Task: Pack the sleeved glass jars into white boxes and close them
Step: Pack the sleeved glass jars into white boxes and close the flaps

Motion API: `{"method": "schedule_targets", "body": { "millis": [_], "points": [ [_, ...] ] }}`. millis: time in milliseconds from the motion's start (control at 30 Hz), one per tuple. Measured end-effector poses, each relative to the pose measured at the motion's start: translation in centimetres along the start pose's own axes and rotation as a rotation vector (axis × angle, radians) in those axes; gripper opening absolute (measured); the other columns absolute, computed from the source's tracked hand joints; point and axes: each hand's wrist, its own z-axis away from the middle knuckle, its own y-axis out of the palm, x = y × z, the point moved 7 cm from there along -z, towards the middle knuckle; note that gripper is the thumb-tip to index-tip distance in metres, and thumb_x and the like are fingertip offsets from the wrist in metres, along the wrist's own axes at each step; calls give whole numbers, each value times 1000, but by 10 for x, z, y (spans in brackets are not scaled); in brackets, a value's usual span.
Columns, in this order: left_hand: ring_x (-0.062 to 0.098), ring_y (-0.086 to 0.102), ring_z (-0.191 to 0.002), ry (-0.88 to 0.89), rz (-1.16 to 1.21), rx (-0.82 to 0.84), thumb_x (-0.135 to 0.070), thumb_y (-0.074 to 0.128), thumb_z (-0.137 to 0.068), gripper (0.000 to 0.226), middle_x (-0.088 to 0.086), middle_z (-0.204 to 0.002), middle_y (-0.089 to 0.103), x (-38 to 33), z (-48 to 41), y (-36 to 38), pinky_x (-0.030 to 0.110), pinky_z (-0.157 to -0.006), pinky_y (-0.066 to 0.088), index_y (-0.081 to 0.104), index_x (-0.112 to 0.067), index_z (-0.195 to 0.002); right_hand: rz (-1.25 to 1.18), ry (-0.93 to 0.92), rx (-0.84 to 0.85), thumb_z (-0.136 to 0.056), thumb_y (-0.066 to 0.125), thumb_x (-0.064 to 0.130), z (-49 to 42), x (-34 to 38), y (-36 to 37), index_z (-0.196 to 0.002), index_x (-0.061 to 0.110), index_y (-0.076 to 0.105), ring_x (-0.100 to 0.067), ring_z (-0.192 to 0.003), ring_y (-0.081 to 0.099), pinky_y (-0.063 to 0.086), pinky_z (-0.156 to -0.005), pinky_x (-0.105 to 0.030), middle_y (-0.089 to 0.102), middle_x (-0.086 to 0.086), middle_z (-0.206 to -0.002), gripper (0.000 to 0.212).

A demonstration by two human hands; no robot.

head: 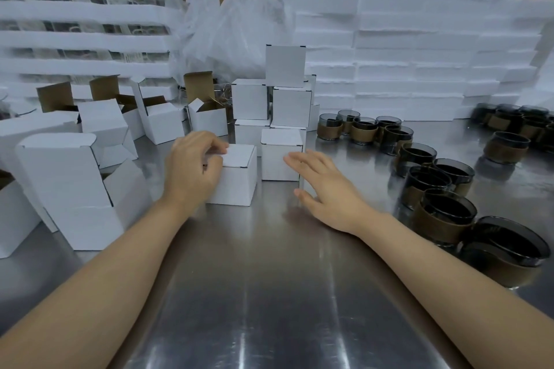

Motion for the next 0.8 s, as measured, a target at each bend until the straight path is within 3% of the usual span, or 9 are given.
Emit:
{"method": "schedule_targets", "body": {
  "millis": [67,133,200,267,367,467,600,700,800],
  "points": [
    [12,53,-80,-35,-103,-41,-12,43,-84,18,-1,-89,69,4,-1,1,29,-71,37,60,-12,-80,-49,20,-33,-95,51,18,0,-1,-1,-148,23,34,-10,-136,18,39,-103,-31,32,3,-148,56],
    [20,52,-94,-133,-151,-41,-22,43,-97,20,3,-102,61,13,1,8,33,-76,41,60,-12,-93,-93,51,-30,-94,52,17,0,-3,1,-146,25,36,-6,-131,25,43,-96,-28,31,4,-143,55],
    [29,50,-108,-292,-181,-35,-41,43,-98,42,12,-120,47,24,5,11,41,-81,45,54,-7,-118,-130,88,-22,-93,53,17,1,-6,3,-145,26,38,10,-110,41,42,-91,-24,30,4,-138,54],
    [32,51,-109,-382,-157,-22,-54,39,-91,66,17,-128,37,26,7,12,44,-82,46,42,-2,-133,-165,133,-29,-93,54,16,0,-10,3,-144,25,40,9,-93,49,42,-89,-24,31,3,-134,53],
    [25,49,-113,-352,-33,-4,-51,42,-89,66,15,-128,39,20,8,17,35,-88,44,38,-4,-136,-184,168,-12,-93,54,14,0,-14,5,-145,21,39,-10,-124,39,31,-101,-17,32,2,-135,54],
    [16,47,-116,-337,130,20,-34,55,-94,53,9,-130,40,18,9,27,20,-93,37,38,-9,-138,-181,173,27,-94,53,14,0,-13,8,-147,21,35,-10,-135,30,18,-103,-10,29,1,-145,57],
    [17,46,-118,-343,148,74,-14,62,-93,58,10,-137,35,27,11,34,31,-102,42,34,-11,-143,-191,198,54,-95,53,13,1,-12,9,-149,22,32,-11,-140,25,15,-106,-10,24,-1,-150,58],
    [21,51,-104,-455,71,106,-11,68,-88,69,11,-130,33,39,15,38,35,-97,46,29,-12,-145,-176,203,76,-95,52,14,1,-11,9,-149,21,30,-13,-141,24,14,-108,-12,23,-1,-152,59],
    [15,53,-76,-475,111,129,-3,66,-86,73,5,-107,46,41,16,43,36,-83,52,27,-14,-146,-148,214,98,-96,51,16,1,-12,11,-150,23,29,-15,-141,24,18,-110,-18,22,1,-153,59]
  ]
}}
